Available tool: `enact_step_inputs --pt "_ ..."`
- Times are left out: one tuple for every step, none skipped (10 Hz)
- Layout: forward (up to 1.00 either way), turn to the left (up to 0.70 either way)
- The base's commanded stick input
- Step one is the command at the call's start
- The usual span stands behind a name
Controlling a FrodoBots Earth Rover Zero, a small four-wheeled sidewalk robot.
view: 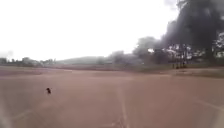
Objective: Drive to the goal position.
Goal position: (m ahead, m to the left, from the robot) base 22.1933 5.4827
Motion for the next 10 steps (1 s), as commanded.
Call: enact_step_inputs --pt "0.7 0.0" --pt "0.7 0.0" --pt "0.7 0.0" --pt "0.7 0.0" --pt "0.7 0.0" --pt "0.7 0.0" --pt "0.7 0.0" --pt "0.7 0.0" --pt "0.7 0.0" --pt "0.7 0.0"
